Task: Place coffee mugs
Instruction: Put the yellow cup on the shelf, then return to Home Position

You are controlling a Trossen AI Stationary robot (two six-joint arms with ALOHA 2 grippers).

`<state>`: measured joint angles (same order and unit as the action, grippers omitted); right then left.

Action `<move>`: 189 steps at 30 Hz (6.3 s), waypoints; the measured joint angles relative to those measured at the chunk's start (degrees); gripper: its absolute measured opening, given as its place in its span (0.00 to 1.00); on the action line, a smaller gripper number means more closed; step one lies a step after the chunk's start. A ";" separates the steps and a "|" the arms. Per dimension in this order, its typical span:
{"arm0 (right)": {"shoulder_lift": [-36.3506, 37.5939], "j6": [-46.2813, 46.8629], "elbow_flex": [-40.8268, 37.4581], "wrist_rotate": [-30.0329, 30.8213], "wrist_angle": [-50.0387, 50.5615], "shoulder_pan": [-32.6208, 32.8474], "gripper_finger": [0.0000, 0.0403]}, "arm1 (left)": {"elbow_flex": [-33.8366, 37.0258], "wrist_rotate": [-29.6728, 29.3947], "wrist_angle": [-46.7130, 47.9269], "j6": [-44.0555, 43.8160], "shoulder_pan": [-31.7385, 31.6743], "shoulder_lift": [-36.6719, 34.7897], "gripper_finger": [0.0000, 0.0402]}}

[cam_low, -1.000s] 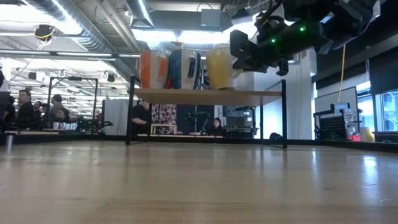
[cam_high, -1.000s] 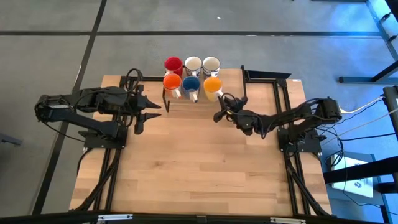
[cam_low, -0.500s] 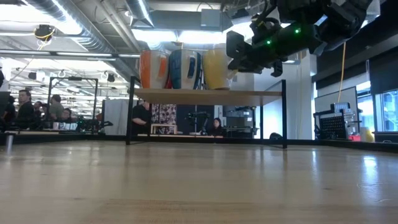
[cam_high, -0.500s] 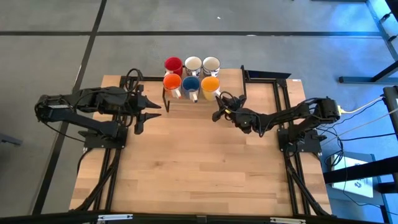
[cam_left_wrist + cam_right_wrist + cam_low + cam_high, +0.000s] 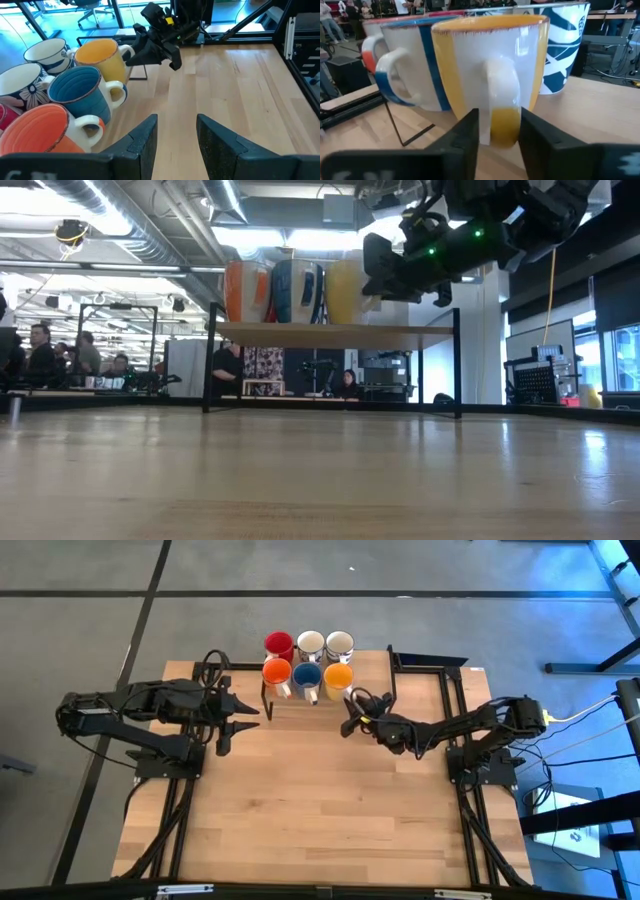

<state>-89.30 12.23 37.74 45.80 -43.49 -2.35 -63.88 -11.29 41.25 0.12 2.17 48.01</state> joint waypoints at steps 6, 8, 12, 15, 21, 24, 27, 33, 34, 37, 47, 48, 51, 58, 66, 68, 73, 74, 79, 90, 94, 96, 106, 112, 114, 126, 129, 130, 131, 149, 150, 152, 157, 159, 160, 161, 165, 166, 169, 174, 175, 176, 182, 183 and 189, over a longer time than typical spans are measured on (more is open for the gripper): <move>0.02 0.02 0.00 -2.81 0.54 0.07 0.40 | 0.00 0.00 0.04 0.00 -0.01 -0.01 0.33; 0.02 -0.09 0.07 -3.79 0.45 0.09 0.42 | 0.00 0.00 0.04 0.00 -0.01 -0.01 0.33; 0.37 -0.41 0.09 -3.91 0.41 0.11 0.43 | 0.00 0.00 0.04 0.00 0.00 0.00 0.33; 1.73 -0.51 0.15 -3.17 -0.18 0.11 0.42 | 0.00 0.00 0.07 0.00 0.00 -0.02 0.33; 3.58 -0.53 0.15 -3.92 -0.18 0.11 0.42 | 0.00 0.00 0.09 0.00 0.00 0.00 0.33; 3.58 -0.55 0.15 -6.14 0.05 0.11 0.42 | 0.00 0.00 0.11 0.00 -0.01 -0.01 0.33; 3.58 -0.09 0.15 -6.76 -0.02 0.13 0.42 | 0.00 0.00 0.14 0.00 -0.01 -0.01 0.33; 3.58 1.17 0.15 -10.51 -0.04 0.13 0.42 | 0.00 0.00 0.33 0.02 0.00 0.00 0.33; 3.58 1.18 0.15 -10.86 -0.05 0.13 0.42 | 0.00 0.00 0.33 0.01 -0.02 -0.02 0.33; 3.58 1.20 0.15 -10.95 -0.08 0.11 0.42 | 0.00 0.00 0.33 0.02 -0.01 -0.01 0.33; 3.58 1.18 0.15 -11.60 -0.13 -0.42 0.42 | 0.00 -0.02 0.33 0.02 0.00 0.00 0.33; 3.58 1.20 0.15 -11.70 -0.13 -0.75 0.42 | 0.00 -0.02 0.33 0.02 -0.02 -0.01 0.33; 3.58 1.25 0.15 -11.93 -0.10 -1.64 0.42 | 0.00 -0.02 0.33 0.02 -0.02 -0.01 0.33; 3.58 1.42 0.15 -12.40 -0.12 -1.79 0.42 | 0.00 -0.02 0.32 0.02 -0.01 -0.01 0.33; 4.41 1.15 0.13 -11.97 0.29 -1.73 0.42 | 0.00 -0.02 0.31 0.00 0.00 0.00 0.33; 4.94 0.87 0.15 -11.34 0.10 -1.75 0.42 | 0.02 -0.02 0.25 0.00 -0.02 -0.02 0.33; 6.02 -0.19 0.15 -10.83 1.09 -1.75 0.42 | 0.02 -0.01 0.28 0.01 0.00 0.00 0.33; 6.22 -0.26 0.11 -10.83 1.44 -1.75 0.42 | 0.02 -0.02 0.26 0.03 -0.02 0.00 0.33; 7.12 -0.56 1.56 -10.81 1.34 -1.75 0.42 | 0.02 -0.06 0.02 0.39 -0.01 -0.02 0.33; 11.96 5.09 8.16 -26.09 7.14 2.17 0.42 | 0.02 -4.11 0.19 -0.88 0.02 0.36 0.33; 13.97 8.79 8.87 -30.21 9.89 3.14 0.42 | 0.13 -0.33 -2.20 0.27 -0.04 -0.17 0.32; 15.18 8.84 8.87 -32.29 10.30 3.19 0.42 | 0.13 1.17 -4.69 0.28 -0.02 -1.59 0.30; 18.94 8.67 8.85 -38.95 12.80 3.50 0.32 | 0.13 7.35 -6.70 0.46 -0.02 -6.44 0.05; 19.08 6.40 8.13 -41.45 13.04 3.45 0.04 | 3.96 14.70 -11.80 0.43 0.01 -9.11 0.02; 19.08 6.56 6.81 -42.35 11.81 3.45 0.03 | 7.52 15.59 -15.19 0.04 0.02 -11.24 0.01; 19.08 11.83 -1.61 -45.91 -1.32 3.50 0.02 | 25.32 11.51 -22.77 -2.21 -0.02 -24.02 0.02; 19.08 12.05 -1.92 -47.32 1.31 3.50 0.01 | 26.57 9.32 -22.55 -1.69 -0.02 -25.32 0.01; 19.08 12.02 -1.98 -47.41 2.48 3.50 0.01 | 26.69 8.95 -22.44 -1.17 -0.02 -25.43 0.01; 19.08 12.01 -1.99 -47.36 3.26 3.48 0.01 | 26.69 8.90 -22.47 -1.03 -0.02 -25.48 0.01; 36.66 3.82 -13.34 -51.55 4.62 3.45 0.01 | 27.48 6.41 -19.64 -1.05 0.00 -32.34 0.01; 38.41 3.87 -14.93 -49.88 4.77 3.45 0.01 | 28.27 5.70 -19.58 -1.06 0.00 -33.28 0.01; 41.55 4.30 -17.93 -47.90 4.46 3.45 0.01 | 30.36 4.98 -19.54 -1.55 0.00 -35.00 0.01; 47.69 4.52 -22.98 -45.80 4.35 3.45 0.01 | 38.00 5.00 -25.61 -2.60 0.00 -38.60 0.01; 48.96 4.28 -24.26 -45.36 4.72 3.45 0.01 | 40.93 5.33 -28.11 -0.89 -0.02 -40.16 0.01; 49.40 4.12 -24.75 -45.27 4.59 3.45 0.01 | 42.41 6.17 -28.65 0.40 -0.03 -41.00 0.01; 49.89 4.02 -25.24 -45.27 4.55 3.45 0.01 | 43.70 7.02 -28.90 1.08 -0.03 -41.82 0.01; 50.93 4.02 -26.83 -45.31 4.27 3.47 0.01 | 48.41 6.08 -29.79 -0.01 -0.02 -45.84 0.01; 50.90 4.02 -27.28 -45.31 4.04 3.45 0.01 | 49.56 6.08 -29.88 -0.73 -0.02 -46.94 0.01; 50.89 4.01 -27.94 -45.29 2.99 3.45 0.01 | 52.31 6.05 -30.82 -1.64 -0.02 -47.82 0.01; 50.90 4.00 -28.00 -45.27 2.78 3.45 0.01 | 54.55 6.02 -35.60 -2.61 -0.02 -47.84 0.01; 50.90 4.15 -28.00 -45.31 2.74 3.45 0.01 | 54.55 6.01 -36.20 -2.60 -0.02 -47.84 0.01; 50.90 4.24 -28.00 -45.31 2.74 3.45 0.01 | 54.16 5.87 -36.33 -2.60 -0.02 -47.84 0.01; 50.90 3.82 -28.00 -45.69 0.34 3.48 0.01 | 53.53 5.40 -36.33 -2.60 -0.02 -47.84 0.01; 50.90 3.80 -28.00 -45.95 0.04 3.48 0.01 | 53.53 5.38 -36.46 -2.60 -0.02 -47.87 0.01; 50.89 3.78 -28.00 -46.32 -0.13 3.48 0.01 | 53.53 5.40 -36.22 -2.58 -0.02 -47.84 0.01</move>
<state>-38.40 16.01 9.74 -0.52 -43.62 1.13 -10.35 -5.89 5.04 -2.46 2.15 0.16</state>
